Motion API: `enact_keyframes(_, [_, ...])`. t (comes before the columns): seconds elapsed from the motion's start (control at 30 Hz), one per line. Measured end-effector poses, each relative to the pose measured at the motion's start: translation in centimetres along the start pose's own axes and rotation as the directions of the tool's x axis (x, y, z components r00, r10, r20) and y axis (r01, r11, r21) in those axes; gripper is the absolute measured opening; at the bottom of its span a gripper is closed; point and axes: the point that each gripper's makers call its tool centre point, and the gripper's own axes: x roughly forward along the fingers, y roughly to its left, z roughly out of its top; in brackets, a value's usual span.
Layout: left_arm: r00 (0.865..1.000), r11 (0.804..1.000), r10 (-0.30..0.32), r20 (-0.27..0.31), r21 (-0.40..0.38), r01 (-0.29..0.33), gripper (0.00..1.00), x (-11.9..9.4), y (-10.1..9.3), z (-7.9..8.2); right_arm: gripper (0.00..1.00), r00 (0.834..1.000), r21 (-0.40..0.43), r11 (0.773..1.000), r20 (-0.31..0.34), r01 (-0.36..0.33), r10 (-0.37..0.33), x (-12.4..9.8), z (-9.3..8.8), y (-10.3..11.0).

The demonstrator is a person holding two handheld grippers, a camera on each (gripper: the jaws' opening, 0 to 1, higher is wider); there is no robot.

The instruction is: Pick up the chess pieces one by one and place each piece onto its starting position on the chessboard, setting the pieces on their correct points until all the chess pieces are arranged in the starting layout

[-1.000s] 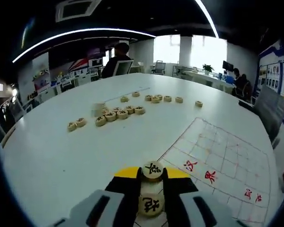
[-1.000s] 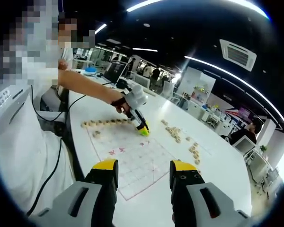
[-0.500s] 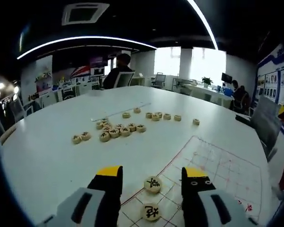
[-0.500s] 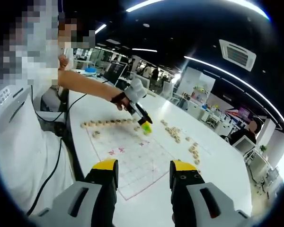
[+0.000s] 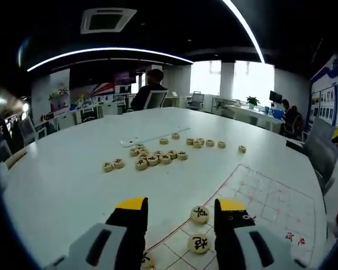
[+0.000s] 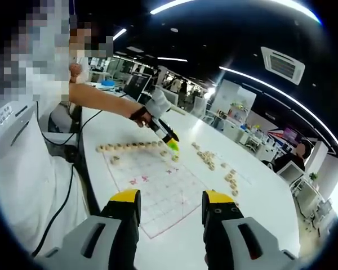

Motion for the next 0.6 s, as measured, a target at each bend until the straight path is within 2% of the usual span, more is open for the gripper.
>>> enact_keyframes(0.13, [1.0, 1.0, 0.017, -0.007, 0.002, -0.016, 0.46, 0.4, 0.8, -0.1, 0.44, 1.0, 0.003, 1.0, 0.003, 0.006, -0.006, -0.1, 0.0, -0.2])
enact_keyframes(0.23, [0.999, 0.999, 0.049, 0.006, 0.013, -0.049, 0.42, 1.1, 2.1, 0.5, 0.44, 1.0, 0.004, 1.0, 0.003, 0.006, -0.006, -0.1, 0.0, -0.2])
enact_keyframes(0.43, [0.996, 0.996, 0.094, 0.0, 0.011, -0.094, 0.37, 3.9, 4.6, 0.8, 0.44, 1.0, 0.001, 1.0, 0.005, 0.01, -0.01, -0.3, 0.0, -0.2])
enact_keyframes(0.6, [0.992, 0.992, 0.124, 0.031, 0.016, -0.125, 0.34, 6.4, 6.1, 2.3, 0.44, 1.0, 0.004, 1.0, 0.004, 0.012, -0.012, -0.3, -0.1, -0.4])
